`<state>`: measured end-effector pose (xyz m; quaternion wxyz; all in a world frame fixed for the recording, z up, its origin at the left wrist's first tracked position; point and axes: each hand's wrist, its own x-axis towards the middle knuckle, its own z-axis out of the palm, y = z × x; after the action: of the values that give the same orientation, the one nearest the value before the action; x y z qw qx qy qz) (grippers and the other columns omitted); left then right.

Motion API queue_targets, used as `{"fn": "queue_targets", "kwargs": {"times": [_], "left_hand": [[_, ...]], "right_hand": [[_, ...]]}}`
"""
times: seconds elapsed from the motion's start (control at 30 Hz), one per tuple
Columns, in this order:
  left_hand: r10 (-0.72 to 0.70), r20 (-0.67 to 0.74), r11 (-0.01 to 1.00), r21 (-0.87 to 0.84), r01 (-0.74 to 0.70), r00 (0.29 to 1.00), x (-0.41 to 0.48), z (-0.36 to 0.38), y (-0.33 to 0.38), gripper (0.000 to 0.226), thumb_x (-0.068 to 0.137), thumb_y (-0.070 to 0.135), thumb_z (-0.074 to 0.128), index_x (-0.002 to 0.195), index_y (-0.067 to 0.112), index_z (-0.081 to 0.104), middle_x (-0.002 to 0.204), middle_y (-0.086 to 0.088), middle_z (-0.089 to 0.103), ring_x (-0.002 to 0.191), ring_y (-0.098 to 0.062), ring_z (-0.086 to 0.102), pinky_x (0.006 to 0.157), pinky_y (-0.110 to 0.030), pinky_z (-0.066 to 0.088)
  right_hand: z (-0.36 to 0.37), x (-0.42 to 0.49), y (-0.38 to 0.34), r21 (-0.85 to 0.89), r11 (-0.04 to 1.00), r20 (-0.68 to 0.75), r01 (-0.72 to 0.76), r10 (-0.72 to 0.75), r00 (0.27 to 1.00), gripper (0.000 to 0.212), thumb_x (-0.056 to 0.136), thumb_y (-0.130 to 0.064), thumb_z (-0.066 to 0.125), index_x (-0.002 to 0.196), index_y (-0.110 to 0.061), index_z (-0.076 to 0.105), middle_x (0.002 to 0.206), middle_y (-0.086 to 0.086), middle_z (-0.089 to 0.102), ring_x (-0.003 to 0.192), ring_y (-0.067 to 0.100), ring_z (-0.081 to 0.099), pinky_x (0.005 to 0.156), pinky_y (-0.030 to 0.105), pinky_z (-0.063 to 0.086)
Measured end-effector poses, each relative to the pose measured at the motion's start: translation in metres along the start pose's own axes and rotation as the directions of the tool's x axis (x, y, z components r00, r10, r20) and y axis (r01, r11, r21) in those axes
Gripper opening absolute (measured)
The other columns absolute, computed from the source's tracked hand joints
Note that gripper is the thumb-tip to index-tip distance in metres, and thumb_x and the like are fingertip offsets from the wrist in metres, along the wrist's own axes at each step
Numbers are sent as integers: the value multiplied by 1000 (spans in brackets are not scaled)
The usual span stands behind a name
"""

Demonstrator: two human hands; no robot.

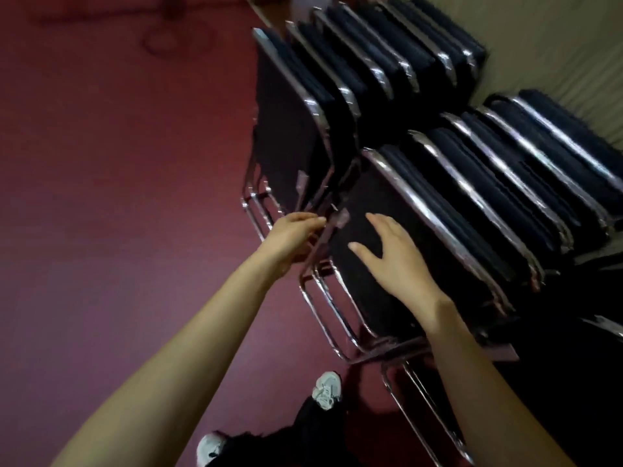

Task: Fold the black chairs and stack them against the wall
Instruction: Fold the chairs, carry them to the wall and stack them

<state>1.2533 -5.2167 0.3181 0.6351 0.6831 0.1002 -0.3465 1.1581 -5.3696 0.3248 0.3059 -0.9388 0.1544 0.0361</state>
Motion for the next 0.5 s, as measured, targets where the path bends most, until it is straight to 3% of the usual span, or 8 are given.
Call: {"fn": "queue_targets", "kwargs": {"times": [0.1,0.2,0.37,0.5], "left_hand": [[166,-198,984,89,-151,966,-67,-106,-17,42,90,23,67,129,14,58,117,2,61,106,-9,56,80,-22,42],[231,-413,973,89,-213,881,-152,-221,-52,45,90,25,66,133,18,56,125,0,56,121,-8,47,89,-23,37],[181,-729,971,24,-239,660,-311,-391,-144,42,90,25,67,131,23,57,132,0,57,122,-6,47,93,-25,37],[51,-905,956,-77,-282,422,-424,-492,-209,40,89,26,68,128,24,59,131,1,59,126,-8,49,98,-28,40]], "right_hand": [[46,-20,-98,44,980,58,194,-196,979,64,93,-44,54,148,-18,32,153,-3,32,142,13,25,117,31,22],[108,-53,-205,63,909,158,412,-417,895,65,93,-43,55,148,-19,31,154,-3,30,143,12,22,117,30,20],[222,-140,-378,175,754,349,633,-649,676,65,92,-40,58,148,-21,31,154,-3,29,144,11,21,117,26,16],[304,-218,-501,284,583,442,761,-784,436,66,90,-40,59,148,-21,32,153,-5,31,143,9,22,116,23,17]]}}
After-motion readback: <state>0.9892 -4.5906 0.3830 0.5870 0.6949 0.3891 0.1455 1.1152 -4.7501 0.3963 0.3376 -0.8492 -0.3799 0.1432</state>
